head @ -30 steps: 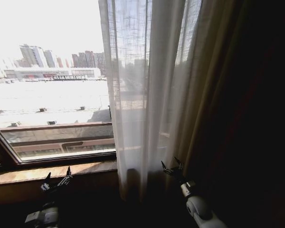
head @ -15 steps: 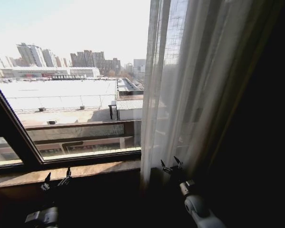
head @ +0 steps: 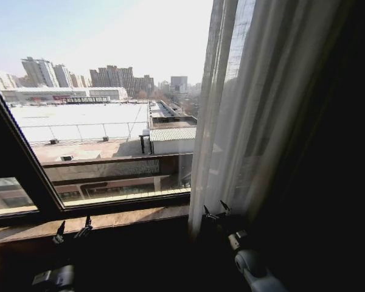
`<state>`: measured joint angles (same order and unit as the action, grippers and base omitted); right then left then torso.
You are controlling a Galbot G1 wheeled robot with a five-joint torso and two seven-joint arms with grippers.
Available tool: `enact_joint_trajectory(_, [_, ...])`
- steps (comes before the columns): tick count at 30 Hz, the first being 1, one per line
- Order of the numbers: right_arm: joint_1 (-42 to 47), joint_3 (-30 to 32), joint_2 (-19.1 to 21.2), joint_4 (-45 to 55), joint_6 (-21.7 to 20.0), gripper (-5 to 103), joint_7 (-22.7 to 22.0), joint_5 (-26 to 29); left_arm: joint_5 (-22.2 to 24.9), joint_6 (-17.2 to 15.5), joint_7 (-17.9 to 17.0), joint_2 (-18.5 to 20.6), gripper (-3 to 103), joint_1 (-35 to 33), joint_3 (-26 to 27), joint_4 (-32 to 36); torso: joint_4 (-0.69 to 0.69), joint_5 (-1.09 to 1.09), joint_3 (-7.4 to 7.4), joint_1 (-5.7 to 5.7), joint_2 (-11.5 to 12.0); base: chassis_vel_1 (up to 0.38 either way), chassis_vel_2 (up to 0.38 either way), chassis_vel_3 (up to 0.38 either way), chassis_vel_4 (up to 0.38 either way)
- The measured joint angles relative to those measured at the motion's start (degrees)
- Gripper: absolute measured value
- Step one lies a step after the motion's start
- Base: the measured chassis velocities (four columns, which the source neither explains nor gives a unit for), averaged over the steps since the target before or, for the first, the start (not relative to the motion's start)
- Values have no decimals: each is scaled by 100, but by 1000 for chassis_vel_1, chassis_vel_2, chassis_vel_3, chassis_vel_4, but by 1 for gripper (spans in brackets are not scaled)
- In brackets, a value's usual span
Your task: Open the curtains by pulling them apart, changing their state from closed to fully open.
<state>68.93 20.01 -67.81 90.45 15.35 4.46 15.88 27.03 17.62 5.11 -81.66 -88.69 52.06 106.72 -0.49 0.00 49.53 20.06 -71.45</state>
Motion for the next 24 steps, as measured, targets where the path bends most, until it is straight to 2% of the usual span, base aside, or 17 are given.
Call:
enact_joint_trajectory(11, [-28,-77,-23,-7,100,100,-27,2,0,0,-1,2,100,-1,5,0,2,0,-1,-1,-1,-102,235,95,-205])
enact_joint_trajectory(17, [-203,-110,-27,-105,-41,100,-339,-351,0,0,-1,2,100,2,3,0,0,-2,3,11,4,-136,148,141,-179])
enact_joint_trajectory(20, [-427,-204,-64,-247,-235,100,-624,-460,0,0,-1,2,100,2,3,0,0,2,3,10,4,-34,50,58,-17])
enact_joint_trajectory(24, [-693,-291,-127,-534,-315,100,-775,-568,0,0,-1,2,100,-2,5,0,2,1,-3,-6,-3,0,0,0,0])
